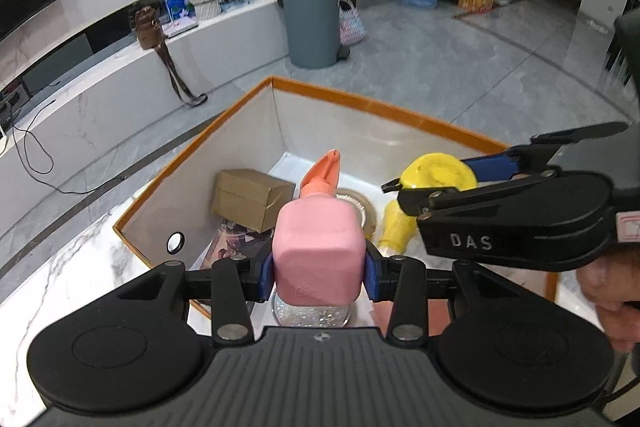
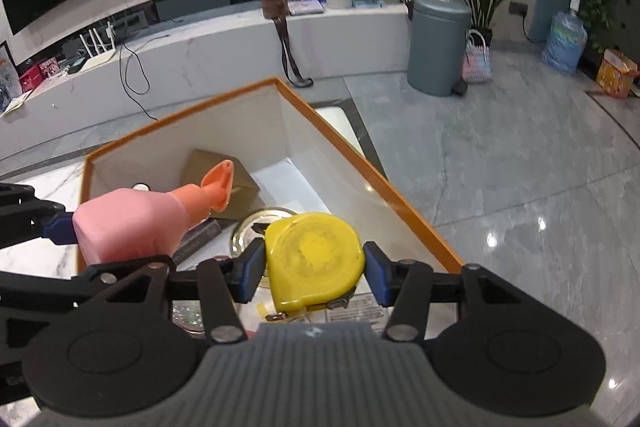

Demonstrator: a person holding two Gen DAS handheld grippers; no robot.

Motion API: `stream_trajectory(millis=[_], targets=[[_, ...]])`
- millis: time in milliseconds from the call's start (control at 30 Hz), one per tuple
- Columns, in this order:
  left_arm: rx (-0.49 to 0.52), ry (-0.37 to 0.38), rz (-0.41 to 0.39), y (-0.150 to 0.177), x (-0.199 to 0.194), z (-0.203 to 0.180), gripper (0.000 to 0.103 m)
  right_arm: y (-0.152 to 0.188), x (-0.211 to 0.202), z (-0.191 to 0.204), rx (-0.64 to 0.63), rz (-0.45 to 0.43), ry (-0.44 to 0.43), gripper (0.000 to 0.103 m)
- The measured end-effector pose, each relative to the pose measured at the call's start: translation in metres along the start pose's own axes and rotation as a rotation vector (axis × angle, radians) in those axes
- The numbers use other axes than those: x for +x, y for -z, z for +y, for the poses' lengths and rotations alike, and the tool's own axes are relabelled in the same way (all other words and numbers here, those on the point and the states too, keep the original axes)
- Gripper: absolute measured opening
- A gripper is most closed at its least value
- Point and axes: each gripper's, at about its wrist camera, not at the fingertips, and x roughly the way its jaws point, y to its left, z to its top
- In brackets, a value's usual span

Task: Organize rigid objects
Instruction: 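Lift the spray bottle and tape measure and carry both over the orange box, then lower both objects into the orange box and open both grippers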

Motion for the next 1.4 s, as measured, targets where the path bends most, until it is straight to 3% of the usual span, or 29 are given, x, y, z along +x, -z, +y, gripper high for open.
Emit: stream_trajectory(millis=[367, 1100, 1400], targets=[[0.082, -0.02, 0.105, 0.004, 0.033, -0.014, 0.047, -0.006, 0.029, 0.001, -0.004, 0.067, -0.025, 0.052], [0.137, -0.067, 0.241, -0.009, 0.071, -0.023, 0.047, -0.015, 0.058, 0.005, 0.004, 0.149, -0.016, 0.052], [0.13, -0.072, 0.243, -0.01, 0.07, -0.023, 0.051, -0.017, 0.06, 0.004, 0.01, 0.156, -0.02, 0.052]])
